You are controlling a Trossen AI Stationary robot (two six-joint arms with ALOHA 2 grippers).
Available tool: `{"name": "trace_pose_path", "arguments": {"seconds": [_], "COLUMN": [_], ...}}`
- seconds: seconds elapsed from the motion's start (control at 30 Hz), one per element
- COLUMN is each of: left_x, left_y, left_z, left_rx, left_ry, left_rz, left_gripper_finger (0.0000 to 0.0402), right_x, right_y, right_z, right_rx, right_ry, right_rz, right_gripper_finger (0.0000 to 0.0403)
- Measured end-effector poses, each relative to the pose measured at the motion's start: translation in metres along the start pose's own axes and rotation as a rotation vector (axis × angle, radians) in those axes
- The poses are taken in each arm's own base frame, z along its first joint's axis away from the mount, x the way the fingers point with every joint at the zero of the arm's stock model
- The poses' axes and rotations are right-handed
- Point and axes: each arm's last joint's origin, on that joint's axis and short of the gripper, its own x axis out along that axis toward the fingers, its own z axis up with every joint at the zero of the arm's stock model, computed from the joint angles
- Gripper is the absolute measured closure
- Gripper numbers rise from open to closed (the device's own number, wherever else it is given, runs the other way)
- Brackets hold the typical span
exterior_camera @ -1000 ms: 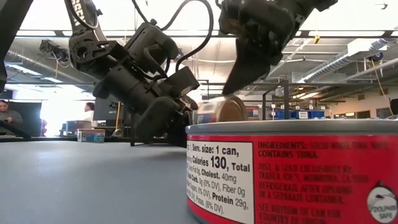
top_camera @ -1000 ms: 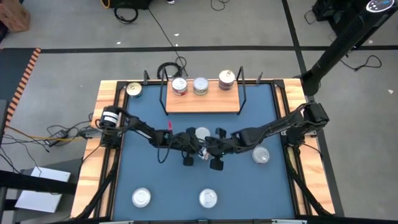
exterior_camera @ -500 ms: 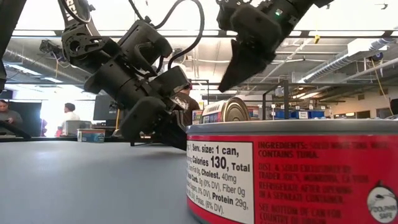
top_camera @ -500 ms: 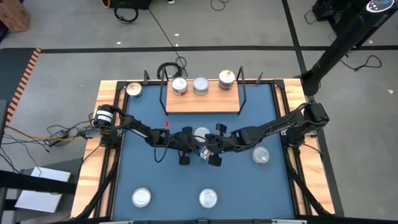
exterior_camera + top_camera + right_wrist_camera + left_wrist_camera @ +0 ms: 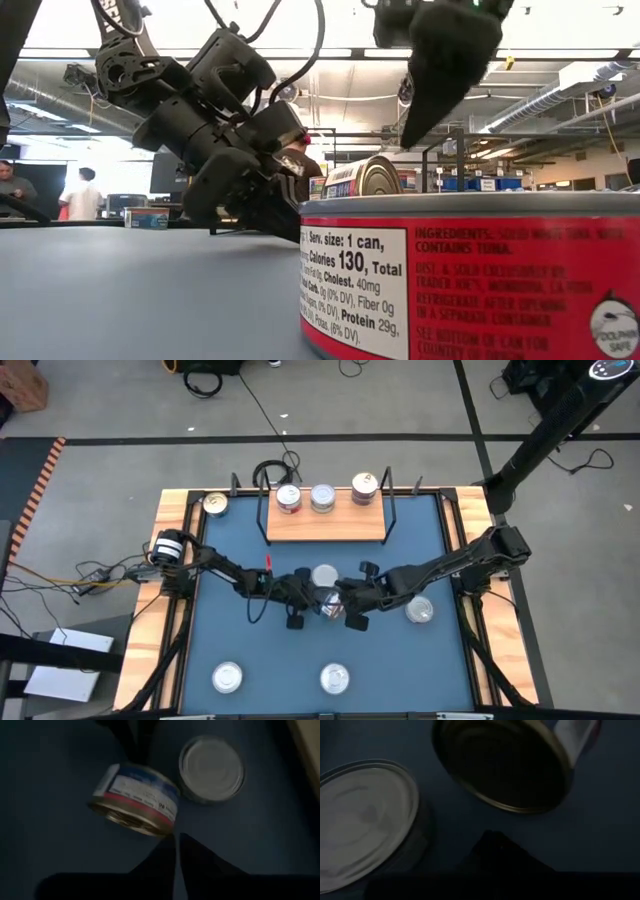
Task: Stack canned seafood by type on shelf
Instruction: Put the blue tuna can on the shelf aligned with the stacked blue tuna cans
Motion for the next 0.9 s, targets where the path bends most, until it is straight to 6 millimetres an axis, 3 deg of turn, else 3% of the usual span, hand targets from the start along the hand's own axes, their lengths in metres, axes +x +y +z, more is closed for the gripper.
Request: {"name": "trace_pose_path", "arguments": {"seconds": [0.13,0.3,0.63,0.9], "left_x": [0.000,0.000,0.000,0.000], "left_y": [-0.002,-0.002,-0.002,-0.001], "left_z": [0.000,0.001,0.009,0.010], "left_rx": [0.004,0.003,0.022,0.027], "left_ry": [-0.004,-0.014,-0.093,-0.103], "left_rz": [-0.008,-0.007,0.003,0.007], "left_gripper_finger": [0.0396,0.0396,0.0396,0.0396], "right_x": [0.014,0.026,0.043,0.046], "right_y": [0.003,0.005,-0.016,-0.027], "right_z": [-0.012,-0.020,-0.009,-0.004], "right_rx": [0.019,0.037,0.059,0.032], "right_ry": [0.007,-0.015,-0.168,-0.174], "right_rz": [0.032,0.100,0.034,0.010], "right_gripper_finger": [0.0394,0.0385,0.0398,0.0366]}}
